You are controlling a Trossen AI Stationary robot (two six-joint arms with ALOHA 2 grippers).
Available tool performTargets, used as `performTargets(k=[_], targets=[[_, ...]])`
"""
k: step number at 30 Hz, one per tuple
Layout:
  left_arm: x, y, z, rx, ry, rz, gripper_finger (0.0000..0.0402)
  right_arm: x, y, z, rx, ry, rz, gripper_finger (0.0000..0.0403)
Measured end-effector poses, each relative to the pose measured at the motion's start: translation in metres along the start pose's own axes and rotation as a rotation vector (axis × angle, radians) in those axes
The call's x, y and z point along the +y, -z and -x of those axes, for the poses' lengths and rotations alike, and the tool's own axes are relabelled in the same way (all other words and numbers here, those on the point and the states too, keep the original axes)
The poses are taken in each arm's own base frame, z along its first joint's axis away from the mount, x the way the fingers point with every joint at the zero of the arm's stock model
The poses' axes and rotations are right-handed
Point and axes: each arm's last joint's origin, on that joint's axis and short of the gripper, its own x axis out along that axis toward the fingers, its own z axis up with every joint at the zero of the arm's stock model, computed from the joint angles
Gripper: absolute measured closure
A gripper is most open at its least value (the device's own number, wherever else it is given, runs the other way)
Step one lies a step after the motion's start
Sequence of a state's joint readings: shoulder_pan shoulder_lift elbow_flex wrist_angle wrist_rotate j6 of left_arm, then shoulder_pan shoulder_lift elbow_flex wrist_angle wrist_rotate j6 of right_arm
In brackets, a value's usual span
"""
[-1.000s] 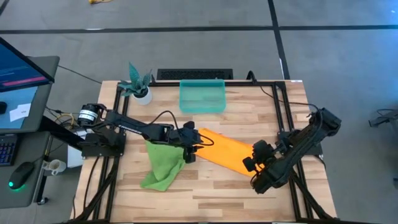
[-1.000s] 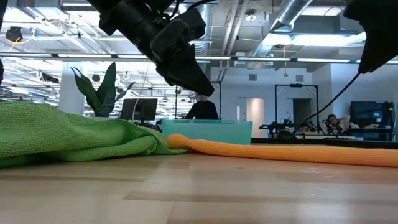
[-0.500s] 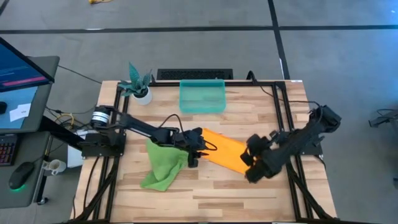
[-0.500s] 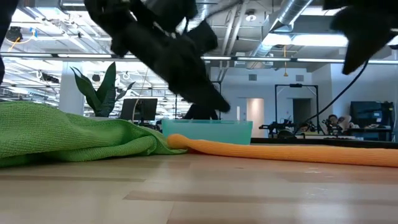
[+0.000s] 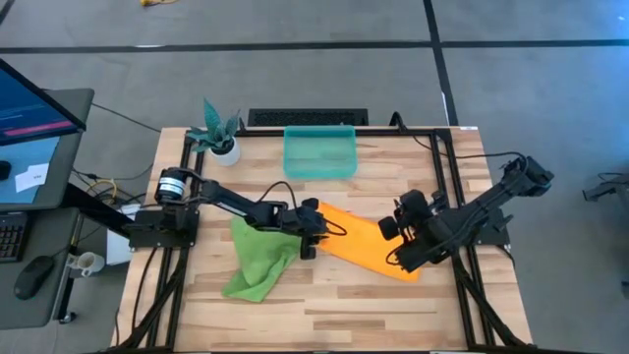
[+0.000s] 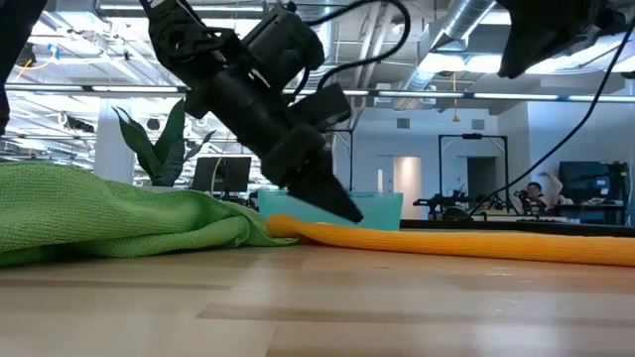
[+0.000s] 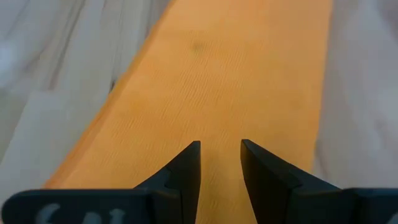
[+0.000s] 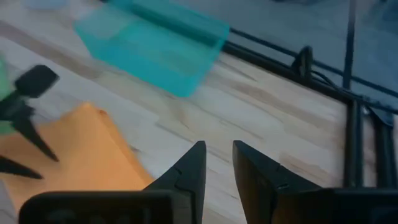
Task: Roll microfiber towels into tight, uniform cylinder then place into a basket
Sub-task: Roll the orange microfiber cloth
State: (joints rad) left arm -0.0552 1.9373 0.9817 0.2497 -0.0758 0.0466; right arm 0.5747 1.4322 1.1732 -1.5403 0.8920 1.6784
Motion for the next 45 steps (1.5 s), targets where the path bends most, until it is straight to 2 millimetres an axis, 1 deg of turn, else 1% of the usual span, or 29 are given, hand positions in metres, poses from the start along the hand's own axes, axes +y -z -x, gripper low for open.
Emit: performTargets(k=[4,7,10,16,18,21,24,25,27,30,33,35,37,39,41,45], targets=[[0.01,0.008,-0.003,0.061,-0.019,-0.011,0.0296,0.004,0.003,-0.001,0.001,-0.001,0.033,0.0301],[0.019,0.012,-0.008,0.068,-0.024,-0.02,0.0296,0.004,0.002,-0.002,0.001,0.004,0.029,0.0301],[0.028,0.013,-0.008,0.077,-0.025,-0.035,0.0296,0.003,-0.001,-0.005,0.003,0.016,0.02,0.0301],[0.055,0.015,-0.007,0.084,-0.075,-0.104,0.0296,0.003,-0.005,-0.01,0.007,0.041,0.012,0.0301],[0.062,0.015,-0.007,0.076,-0.116,-0.113,0.0296,0.003,-0.005,-0.011,0.008,0.044,0.009,0.0301],[0.073,0.009,-0.007,0.019,-0.233,-0.093,0.0296,0.002,-0.006,-0.011,0.009,0.048,0.007,0.0301],[0.077,0.003,-0.006,-0.044,-0.302,-0.053,0.0296,0.002,-0.006,-0.012,0.009,0.05,0.007,0.0301],[0.075,0.0,-0.006,-0.069,-0.301,-0.036,0.0296,0.002,-0.006,-0.012,0.009,0.05,0.007,0.0301],[0.066,-0.006,-0.006,-0.129,-0.255,-0.011,0.0296,0.002,-0.006,-0.012,0.009,0.051,0.009,0.0301],[0.043,-0.013,-0.006,-0.203,-0.099,0.007,0.0296,0.002,-0.006,-0.012,0.01,0.052,0.01,0.0301],[0.015,-0.017,-0.006,-0.223,0.017,-0.039,0.0296,0.002,-0.006,-0.012,0.01,0.052,0.01,0.0301],[-0.001,-0.016,-0.005,-0.206,0.019,-0.084,0.0296,0.002,-0.006,-0.012,0.01,0.052,0.01,0.0301],[-0.012,-0.016,-0.004,-0.199,-0.033,-0.104,0.0296,0.002,-0.006,-0.012,0.01,0.052,0.01,0.0301],[-0.019,-0.016,-0.003,-0.197,-0.085,-0.108,0.0296,0.002,-0.006,-0.012,0.01,0.052,0.01,0.0301],[-0.02,-0.017,-0.002,-0.203,-0.125,-0.088,0.0296,0.002,-0.006,-0.012,0.01,0.052,0.01,0.0301],[-0.02,-0.022,-0.003,-0.277,-0.117,0.017,0.0296,0.002,-0.006,-0.012,0.011,0.052,0.042,0.0301]])
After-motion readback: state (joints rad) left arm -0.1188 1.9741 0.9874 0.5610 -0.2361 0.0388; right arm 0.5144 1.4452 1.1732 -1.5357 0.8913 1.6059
